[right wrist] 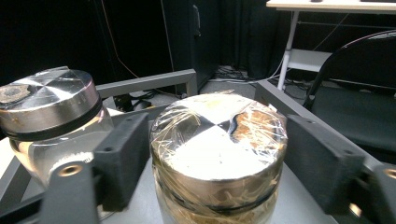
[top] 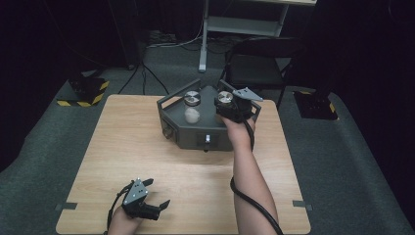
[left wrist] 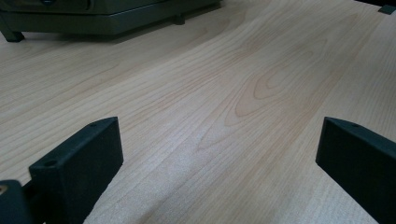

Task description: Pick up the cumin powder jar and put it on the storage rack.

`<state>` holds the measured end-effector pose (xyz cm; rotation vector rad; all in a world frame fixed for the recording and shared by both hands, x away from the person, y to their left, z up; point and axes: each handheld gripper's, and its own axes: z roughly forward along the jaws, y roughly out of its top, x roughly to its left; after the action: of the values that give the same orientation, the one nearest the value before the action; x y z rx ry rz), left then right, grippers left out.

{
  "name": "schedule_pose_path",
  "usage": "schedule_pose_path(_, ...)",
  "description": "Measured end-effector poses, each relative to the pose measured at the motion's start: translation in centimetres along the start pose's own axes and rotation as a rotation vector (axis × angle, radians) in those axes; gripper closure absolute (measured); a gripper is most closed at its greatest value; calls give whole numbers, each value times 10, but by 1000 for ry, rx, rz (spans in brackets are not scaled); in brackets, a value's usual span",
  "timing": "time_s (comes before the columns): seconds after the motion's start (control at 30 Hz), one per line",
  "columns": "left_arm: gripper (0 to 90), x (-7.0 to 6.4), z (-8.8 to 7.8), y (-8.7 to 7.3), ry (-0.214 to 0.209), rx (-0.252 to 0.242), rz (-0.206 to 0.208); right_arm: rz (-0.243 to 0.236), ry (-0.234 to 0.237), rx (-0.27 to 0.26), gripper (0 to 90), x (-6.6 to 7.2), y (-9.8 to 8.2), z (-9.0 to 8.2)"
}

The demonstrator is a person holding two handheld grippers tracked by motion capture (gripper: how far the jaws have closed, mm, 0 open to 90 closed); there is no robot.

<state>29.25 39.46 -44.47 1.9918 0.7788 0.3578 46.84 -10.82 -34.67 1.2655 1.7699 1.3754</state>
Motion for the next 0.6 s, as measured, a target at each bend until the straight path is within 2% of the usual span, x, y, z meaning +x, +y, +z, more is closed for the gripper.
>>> schedule_pose_path(0.1,8,0,0,1,-1,3,6,0,7,2,130,0,1,-2)
schedule_pose_path(0.13,8,0,0,1,-1,3,6,0,7,2,130,0,1,-2)
schedule_pose_path(0.2,8,0,0,1,2,3,7,7,17,10,62,-1,1,-3)
schedule_pose_path(0.3,8,-1,0,1,5,5,9,8,25,2,45,0,-1,-7)
schedule_pose_path(0.6,8,-6,1,1,19,8,25,13,64,-26,5,-2,-9,-34)
